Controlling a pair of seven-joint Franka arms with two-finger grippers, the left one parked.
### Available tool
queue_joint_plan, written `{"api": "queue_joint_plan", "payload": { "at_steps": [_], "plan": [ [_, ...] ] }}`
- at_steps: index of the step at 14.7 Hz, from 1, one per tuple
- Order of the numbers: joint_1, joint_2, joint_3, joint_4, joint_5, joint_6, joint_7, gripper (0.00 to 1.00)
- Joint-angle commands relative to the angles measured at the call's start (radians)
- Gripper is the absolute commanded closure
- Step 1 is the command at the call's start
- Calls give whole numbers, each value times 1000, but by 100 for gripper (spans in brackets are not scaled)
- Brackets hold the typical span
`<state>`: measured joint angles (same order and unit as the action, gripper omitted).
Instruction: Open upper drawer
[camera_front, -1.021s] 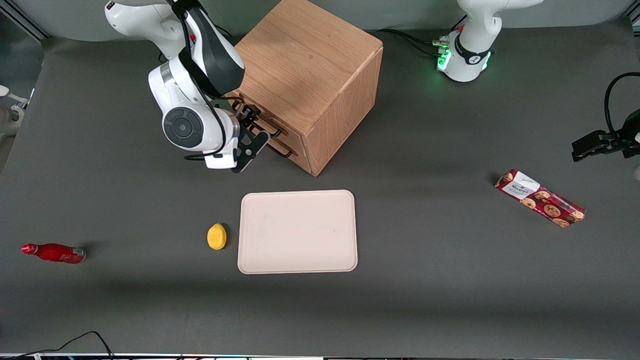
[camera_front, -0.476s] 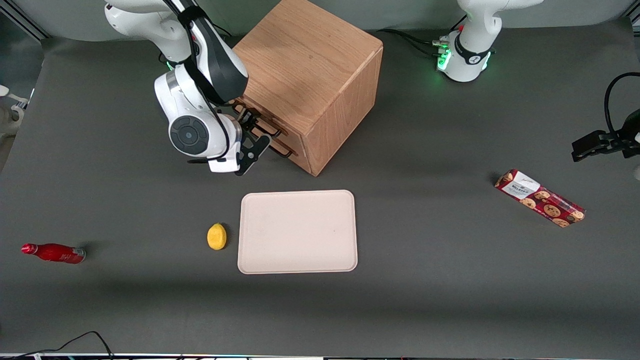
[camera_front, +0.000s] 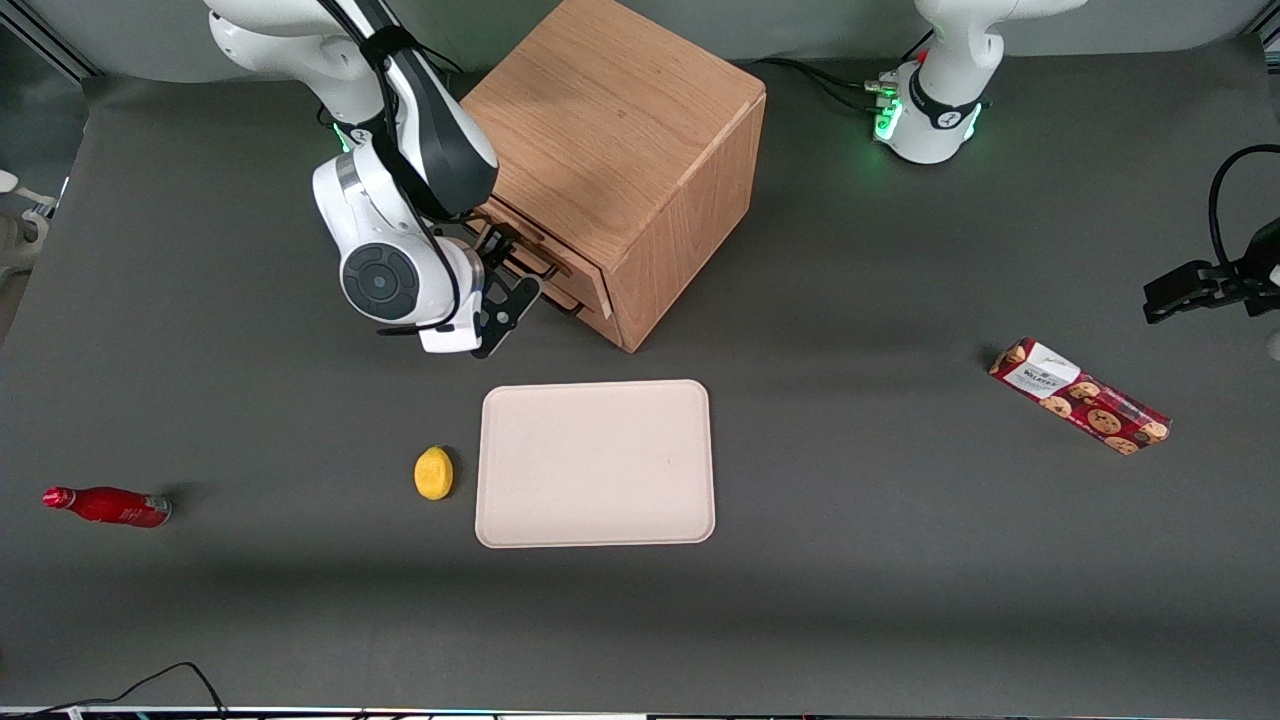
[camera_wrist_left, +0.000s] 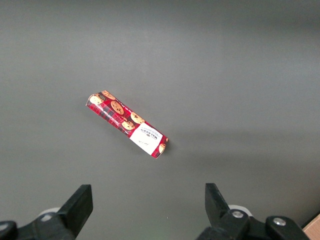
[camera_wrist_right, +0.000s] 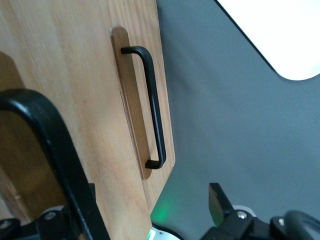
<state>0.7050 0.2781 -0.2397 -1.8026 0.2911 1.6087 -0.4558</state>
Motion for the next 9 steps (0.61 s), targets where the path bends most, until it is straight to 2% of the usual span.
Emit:
{"api": "queue_joint_plan", "payload": {
  "at_steps": [1, 9],
  "plan": [
    [-19, 18, -4, 34, 23, -4, -43, 0],
    [-38, 39, -30, 72, 22, -4, -101, 0]
  ]
}}
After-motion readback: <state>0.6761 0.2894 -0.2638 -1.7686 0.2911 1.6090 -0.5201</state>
